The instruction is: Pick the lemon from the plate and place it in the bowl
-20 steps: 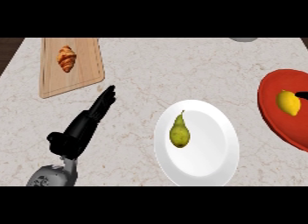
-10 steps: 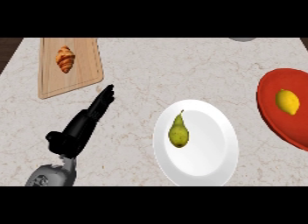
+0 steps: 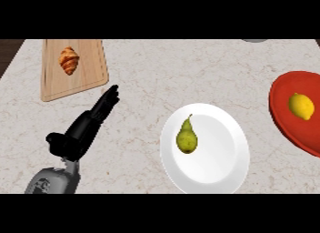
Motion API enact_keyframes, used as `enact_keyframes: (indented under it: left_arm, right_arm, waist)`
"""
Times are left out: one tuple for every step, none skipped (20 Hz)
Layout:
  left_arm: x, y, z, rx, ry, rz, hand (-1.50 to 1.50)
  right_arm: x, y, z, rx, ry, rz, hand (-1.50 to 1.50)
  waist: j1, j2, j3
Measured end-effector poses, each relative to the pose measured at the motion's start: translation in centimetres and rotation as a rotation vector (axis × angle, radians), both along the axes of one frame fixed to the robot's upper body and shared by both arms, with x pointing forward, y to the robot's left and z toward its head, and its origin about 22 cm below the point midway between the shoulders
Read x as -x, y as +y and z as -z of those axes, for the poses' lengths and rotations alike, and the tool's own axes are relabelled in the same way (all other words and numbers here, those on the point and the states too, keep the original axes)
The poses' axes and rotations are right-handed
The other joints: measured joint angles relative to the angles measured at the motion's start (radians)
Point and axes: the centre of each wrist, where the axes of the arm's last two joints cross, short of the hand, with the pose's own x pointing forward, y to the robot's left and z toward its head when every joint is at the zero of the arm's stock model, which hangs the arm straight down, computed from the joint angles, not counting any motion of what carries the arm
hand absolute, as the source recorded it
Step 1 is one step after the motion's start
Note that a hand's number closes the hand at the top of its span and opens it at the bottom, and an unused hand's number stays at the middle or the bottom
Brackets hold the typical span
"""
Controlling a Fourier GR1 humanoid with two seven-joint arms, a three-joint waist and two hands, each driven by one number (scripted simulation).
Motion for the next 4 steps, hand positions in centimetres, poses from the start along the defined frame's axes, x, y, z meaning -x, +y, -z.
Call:
enact_keyframes:
  left_arm:
    - [0.0,0.2,-0.2,0.000,-0.001,-0.002,0.00]
    - [0.1,0.2,-0.2,0.003,0.002,-0.004,0.00]
    - [0.2,0.0,-0.3,0.003,-0.001,-0.002,0.00]
    - [0.2,-0.3,-0.3,0.002,-0.002,0.000,0.00]
  right_arm:
    - [1.0,-0.6,0.0,-0.006,0.002,-0.002,-1.50]
    - [1.9,-1.1,0.1,-0.009,0.006,-0.005,-1.50]
    - [2.7,-1.5,0.1,-0.019,0.007,-0.014,-1.50]
    - [3.4,-1.8,0.2,-0.025,0.005,-0.024,-1.50]
  waist:
    - [0.001,0.000,0.000]
    - [0.003,0.000,0.001]
    - [0.003,0.000,0.001]
    - [0.003,0.000,0.002]
